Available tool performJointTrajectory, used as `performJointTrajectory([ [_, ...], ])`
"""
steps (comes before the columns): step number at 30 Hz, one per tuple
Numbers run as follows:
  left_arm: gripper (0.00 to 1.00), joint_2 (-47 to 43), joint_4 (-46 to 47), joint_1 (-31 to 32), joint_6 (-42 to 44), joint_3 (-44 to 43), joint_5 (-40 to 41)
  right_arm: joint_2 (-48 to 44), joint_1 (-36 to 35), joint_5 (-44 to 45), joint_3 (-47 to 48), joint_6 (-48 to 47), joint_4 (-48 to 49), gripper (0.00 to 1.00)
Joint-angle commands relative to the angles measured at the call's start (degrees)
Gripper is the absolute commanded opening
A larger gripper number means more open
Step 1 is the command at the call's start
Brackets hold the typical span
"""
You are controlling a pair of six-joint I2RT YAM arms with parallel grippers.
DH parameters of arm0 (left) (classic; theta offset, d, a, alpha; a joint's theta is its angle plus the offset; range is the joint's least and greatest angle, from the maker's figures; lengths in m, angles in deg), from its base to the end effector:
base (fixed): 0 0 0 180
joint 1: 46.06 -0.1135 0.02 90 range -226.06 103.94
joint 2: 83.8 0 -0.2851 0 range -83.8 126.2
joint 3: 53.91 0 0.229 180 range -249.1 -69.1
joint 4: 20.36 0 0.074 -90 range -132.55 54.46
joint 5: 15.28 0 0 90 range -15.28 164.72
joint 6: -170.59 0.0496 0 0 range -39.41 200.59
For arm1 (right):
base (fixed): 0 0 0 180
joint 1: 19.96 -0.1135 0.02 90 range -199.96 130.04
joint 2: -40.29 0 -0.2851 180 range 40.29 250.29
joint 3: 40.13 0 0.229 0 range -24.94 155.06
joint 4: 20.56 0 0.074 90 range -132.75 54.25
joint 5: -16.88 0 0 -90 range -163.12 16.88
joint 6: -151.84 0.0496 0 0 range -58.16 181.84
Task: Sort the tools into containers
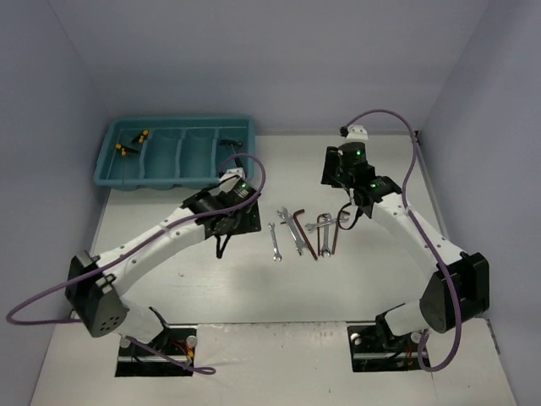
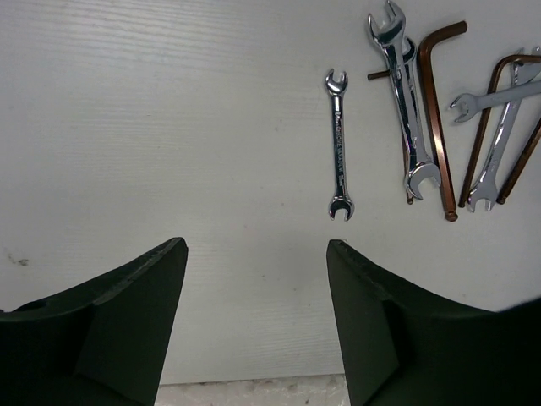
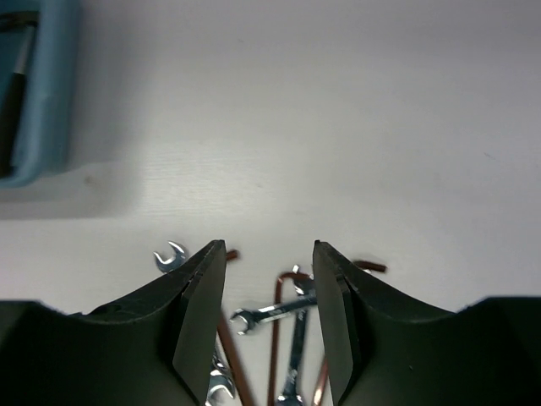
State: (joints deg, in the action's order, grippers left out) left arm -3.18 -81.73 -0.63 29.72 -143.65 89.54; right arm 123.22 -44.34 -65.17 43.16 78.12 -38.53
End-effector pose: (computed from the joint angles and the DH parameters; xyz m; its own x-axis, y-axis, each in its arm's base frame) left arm 0.2015 -0.1865 0.3347 -0.7992 -0.2573 -0.5432 -0.0652 0.9355 -0.3473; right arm 0.3046 0.1305 0.3606 -0.3455 0.1483 -0.9267 -0.1999 0.9531 0.2270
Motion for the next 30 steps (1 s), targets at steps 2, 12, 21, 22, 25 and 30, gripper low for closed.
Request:
performJointTrajectory([
  [2,0.57,12.0,4.4,2.3,-4.8,-5.8,0.7,-9.3,3.1,4.4,-9.5,2.9,-2.9,0.43],
  [12,0.53,29.5,5.2,2.6,-5.4,-14.1,-4.6,-18.9,4.8,2.7,-18.3,4.5,-5.4,0.44],
  [21,0.43,36.5,6.5,2.4,-6.0,-15.4,-6.4,-21.7,5.0,2.3,-19.6,4.8,-6.8,0.44],
  [22,0.42,37.0,6.4,2.3,-6.0,-15.4,-6.3,-21.7,5.0,2.3,-19.6,4.9,-6.9,0.44],
  [25,0.37,37.9,6.4,2.0,-6.3,-15.1,-6.7,-21.7,5.0,2.3,-19.6,5.0,-7.0,0.44],
  [30,0.18,38.4,6.4,1.0,-6.5,-12.5,-7.3,-21.8,5.0,2.2,-19.5,5.0,-7.2,0.44],
])
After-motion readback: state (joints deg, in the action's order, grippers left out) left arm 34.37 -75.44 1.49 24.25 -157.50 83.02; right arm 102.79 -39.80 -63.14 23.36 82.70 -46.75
